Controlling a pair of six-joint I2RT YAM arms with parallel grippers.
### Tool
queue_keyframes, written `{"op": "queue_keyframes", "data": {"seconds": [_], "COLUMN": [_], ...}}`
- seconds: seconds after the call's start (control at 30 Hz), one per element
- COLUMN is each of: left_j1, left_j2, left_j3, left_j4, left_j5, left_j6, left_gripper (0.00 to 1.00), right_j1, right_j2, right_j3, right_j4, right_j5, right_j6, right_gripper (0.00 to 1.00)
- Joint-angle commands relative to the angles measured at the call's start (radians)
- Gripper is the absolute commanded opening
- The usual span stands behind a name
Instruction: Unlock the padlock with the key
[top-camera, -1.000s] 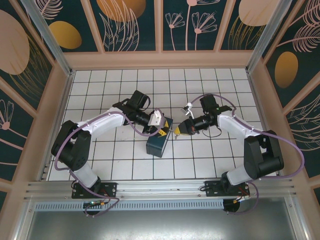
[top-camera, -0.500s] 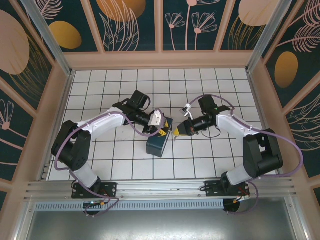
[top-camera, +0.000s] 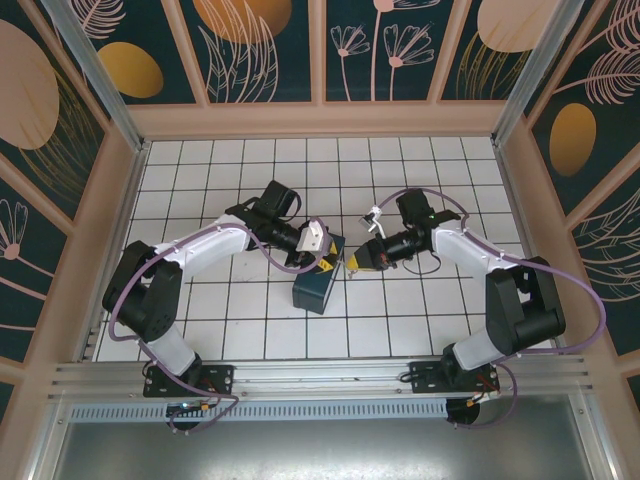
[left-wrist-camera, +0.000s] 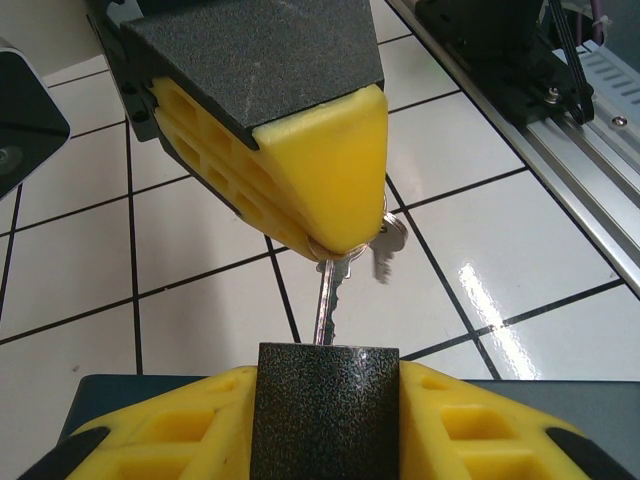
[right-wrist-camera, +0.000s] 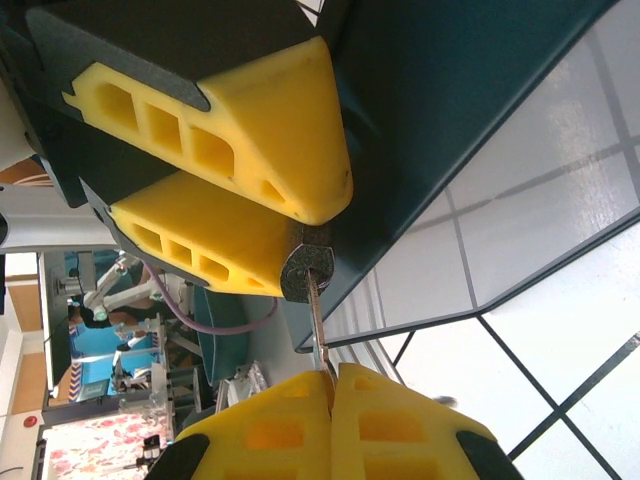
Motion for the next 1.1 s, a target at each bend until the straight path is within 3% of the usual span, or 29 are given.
{"op": "queue_keyframes", "data": {"seconds": [0.0,1.07], "left_j1": [-0.001,-0.002], "left_j2": [0.003,0.023], "left_j3": [0.006,0.043], "left_j4": [-0.014,-0.048], "left_j5": [-0.018,-0.052], "left_j6": [0.031,-0.006], "left_gripper": [0.34,0.33], "right_j1": [0.007,0.002], "right_j2": [0.008,-0.045], "right_j3": [0.033,0.012], "right_j4": [-0.016,0.098], "right_j5": [0.025,0.069], "right_j6": [-0.002,0.106], "right_gripper": [0.0,0.0]}}
